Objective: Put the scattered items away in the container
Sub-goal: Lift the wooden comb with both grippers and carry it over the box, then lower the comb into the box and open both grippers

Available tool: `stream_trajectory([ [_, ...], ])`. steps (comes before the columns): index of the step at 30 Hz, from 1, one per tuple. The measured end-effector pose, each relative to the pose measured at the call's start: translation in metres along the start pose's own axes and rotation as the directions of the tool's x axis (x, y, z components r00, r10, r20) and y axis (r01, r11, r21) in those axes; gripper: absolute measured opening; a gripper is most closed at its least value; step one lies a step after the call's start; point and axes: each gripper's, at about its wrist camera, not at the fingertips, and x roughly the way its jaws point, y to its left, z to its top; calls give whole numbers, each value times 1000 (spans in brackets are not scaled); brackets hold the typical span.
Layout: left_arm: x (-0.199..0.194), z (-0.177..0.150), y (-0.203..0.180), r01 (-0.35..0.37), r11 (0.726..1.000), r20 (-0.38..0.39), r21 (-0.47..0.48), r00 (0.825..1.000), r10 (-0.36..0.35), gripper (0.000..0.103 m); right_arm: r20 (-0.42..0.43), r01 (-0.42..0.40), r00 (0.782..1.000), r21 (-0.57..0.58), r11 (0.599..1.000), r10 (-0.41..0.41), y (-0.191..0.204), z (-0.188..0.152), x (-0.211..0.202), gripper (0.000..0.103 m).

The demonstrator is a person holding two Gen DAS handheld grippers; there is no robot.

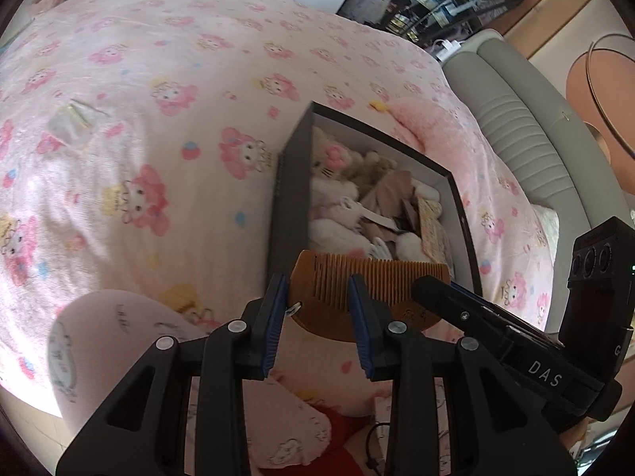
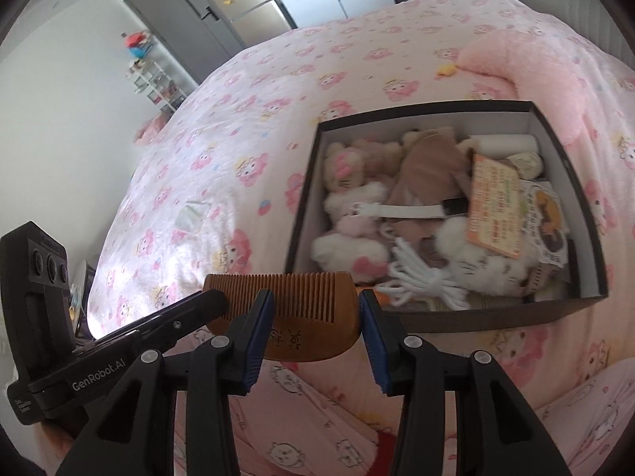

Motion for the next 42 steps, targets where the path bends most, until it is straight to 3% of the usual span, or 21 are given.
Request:
stream_trajectory([
  [6,16,12,-35,33,998,-20,57,999,-32,30,40,34,999,43,998,-36,-29,4,-20,41],
  [17,24,55,-121,101,970,26,220,994,-110,31,188,73,978,101,992,-91,-71,37,-80,41],
  [22,53,47,-114,98,976,-19,192,995,-96,31,165,95,980,106,990,-112,-87,39,-67,41],
  [30,95,31,-83,57,990,-101,126,994,-44,31,36,94,994,134,987,-100,-109,25,-10,41],
  [42,110,50,-74,-17,992,-62,127,998,25,33,50,116,992,71,991,-120,-100,52,16,41],
])
